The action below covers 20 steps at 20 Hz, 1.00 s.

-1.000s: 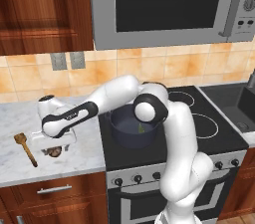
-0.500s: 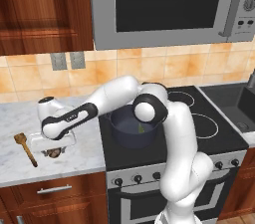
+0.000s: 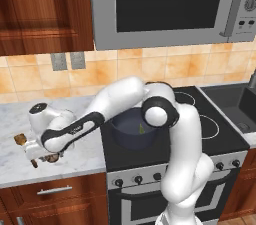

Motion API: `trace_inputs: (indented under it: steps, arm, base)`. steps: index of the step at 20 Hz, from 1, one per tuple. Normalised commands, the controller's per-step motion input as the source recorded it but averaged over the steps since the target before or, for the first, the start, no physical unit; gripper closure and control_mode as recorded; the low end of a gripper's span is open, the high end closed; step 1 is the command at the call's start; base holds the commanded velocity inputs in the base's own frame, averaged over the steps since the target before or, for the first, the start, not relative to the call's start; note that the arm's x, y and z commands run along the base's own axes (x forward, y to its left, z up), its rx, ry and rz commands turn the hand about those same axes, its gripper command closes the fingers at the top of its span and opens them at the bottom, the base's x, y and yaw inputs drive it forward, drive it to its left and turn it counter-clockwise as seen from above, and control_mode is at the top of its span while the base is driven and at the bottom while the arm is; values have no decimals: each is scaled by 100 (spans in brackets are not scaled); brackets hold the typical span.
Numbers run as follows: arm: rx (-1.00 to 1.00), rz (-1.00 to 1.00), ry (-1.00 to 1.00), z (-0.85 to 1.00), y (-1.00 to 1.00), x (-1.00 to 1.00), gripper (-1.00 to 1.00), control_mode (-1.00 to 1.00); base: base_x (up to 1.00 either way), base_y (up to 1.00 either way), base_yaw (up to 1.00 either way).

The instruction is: Put the potato and lemon wedge in the pot. Retrieve the spatula and lightly stir the vegetables in the pot.

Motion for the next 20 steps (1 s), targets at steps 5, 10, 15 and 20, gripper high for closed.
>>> trace_inputs:
  steps: [5,10,15,20]
  arm:
    - [8,0,-40,61,-26,-59,100,-100]
    - [13,0,-26,82,-59,-3,100,-100]
    - [15,0,-3,98,-90,0,100,-100]
    - [11,0,9,77,-98,3,100,-100]
  base:
    - [0,0,0]
    - [0,0,0]
    - [0,0,0]
    - [0,0,0]
